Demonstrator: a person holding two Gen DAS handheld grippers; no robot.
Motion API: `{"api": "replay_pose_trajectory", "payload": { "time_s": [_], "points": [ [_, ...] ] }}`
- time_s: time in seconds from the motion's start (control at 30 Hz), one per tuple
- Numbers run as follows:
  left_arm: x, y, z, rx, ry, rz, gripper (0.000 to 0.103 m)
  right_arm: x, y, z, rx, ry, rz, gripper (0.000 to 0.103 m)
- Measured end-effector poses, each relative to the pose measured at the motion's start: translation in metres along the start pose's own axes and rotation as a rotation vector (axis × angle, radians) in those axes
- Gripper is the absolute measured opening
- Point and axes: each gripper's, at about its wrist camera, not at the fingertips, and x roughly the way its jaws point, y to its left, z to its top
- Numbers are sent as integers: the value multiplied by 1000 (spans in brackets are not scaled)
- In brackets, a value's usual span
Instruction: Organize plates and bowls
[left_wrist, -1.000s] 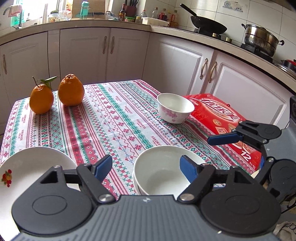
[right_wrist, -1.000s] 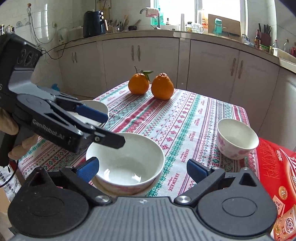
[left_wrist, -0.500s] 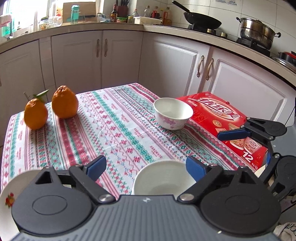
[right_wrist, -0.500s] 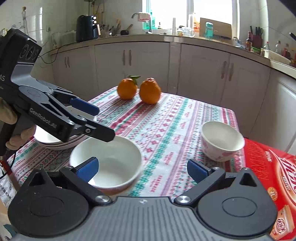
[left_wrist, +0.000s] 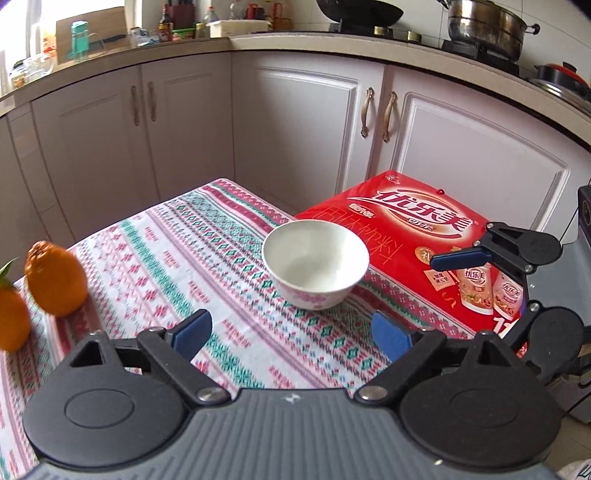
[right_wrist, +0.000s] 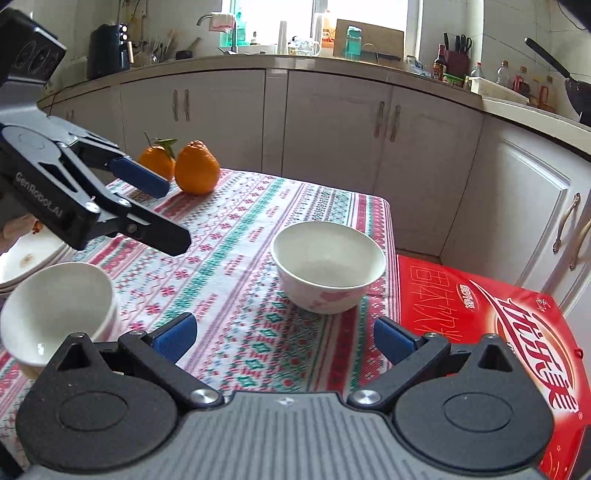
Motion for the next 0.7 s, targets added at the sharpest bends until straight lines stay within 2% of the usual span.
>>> {"api": "replay_pose_trajectory", "payload": {
  "time_s": [0.27,0.37,0.43,0.57,0.7],
  "points": [
    [66,8,31,31,65,-58,91,40,-28,9,-27,20,11,103],
    [86,13,37,5,86,-82,88,53,-35,11,-28,27,23,103],
    [96,16,40,-14,91,-103,81,59,-39,13,-24,21,35,103],
    [114,17,47,-26,105,-113,81,72,-43,15,-33,29,38,102],
    [124,17,52,-25,113,-116,75,77,-44,15,-43,32,52,97]
  ]
}}
